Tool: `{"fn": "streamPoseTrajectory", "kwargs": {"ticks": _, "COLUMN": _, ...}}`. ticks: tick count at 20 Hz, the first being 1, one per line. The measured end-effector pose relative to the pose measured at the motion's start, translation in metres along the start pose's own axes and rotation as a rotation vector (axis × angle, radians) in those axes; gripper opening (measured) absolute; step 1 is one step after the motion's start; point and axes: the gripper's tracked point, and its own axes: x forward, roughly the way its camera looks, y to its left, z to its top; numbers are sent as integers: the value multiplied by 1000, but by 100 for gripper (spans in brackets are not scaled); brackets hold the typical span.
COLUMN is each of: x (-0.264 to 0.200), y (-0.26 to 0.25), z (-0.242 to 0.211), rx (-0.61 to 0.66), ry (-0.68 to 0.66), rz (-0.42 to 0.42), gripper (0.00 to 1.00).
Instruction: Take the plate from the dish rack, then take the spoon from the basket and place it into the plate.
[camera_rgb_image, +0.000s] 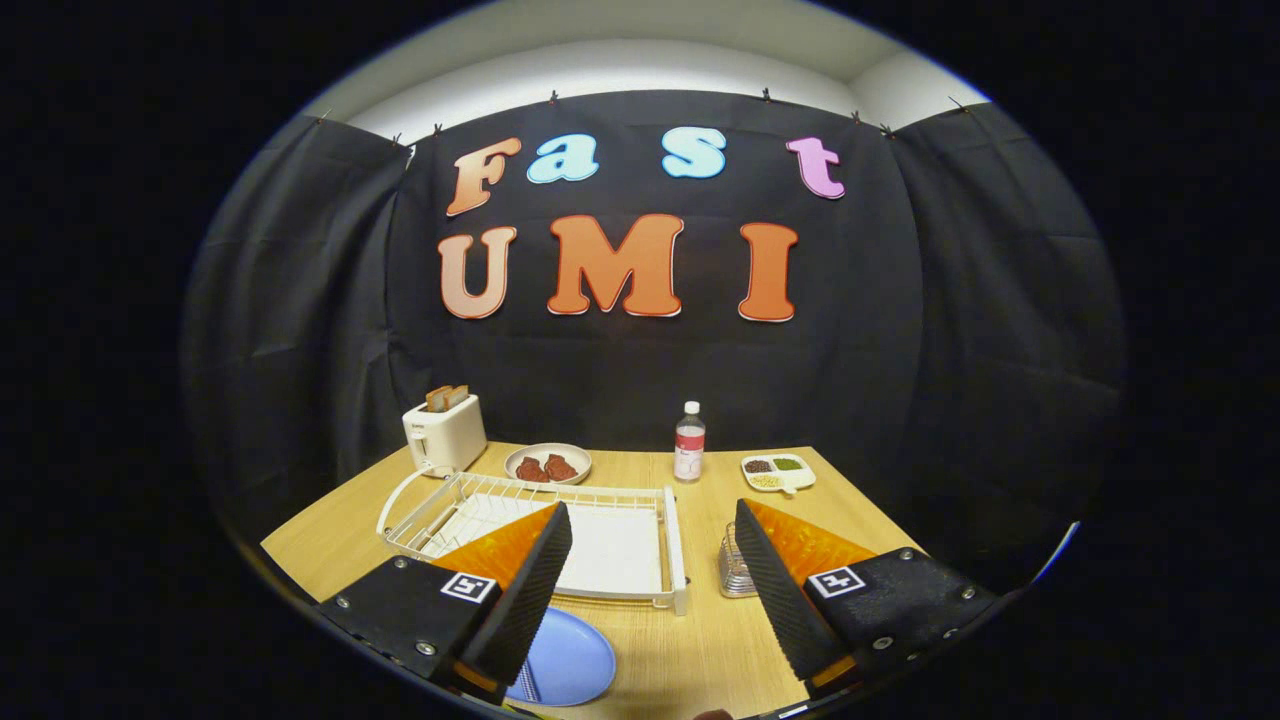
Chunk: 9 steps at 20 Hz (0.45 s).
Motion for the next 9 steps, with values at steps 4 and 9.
{"fn": "streamPoseTrajectory", "kwargs": {"ticks": 4, "x": -4, "y": -33, "z": 22, "rx": 7, "ry": -22, "rz": -47, "gripper": 97}}
{"fn": "streamPoseTrajectory", "kwargs": {"ticks": 9, "x": -16, "y": -72, "z": 29, "rx": 18, "ry": -34, "rz": -113, "gripper": 98}}
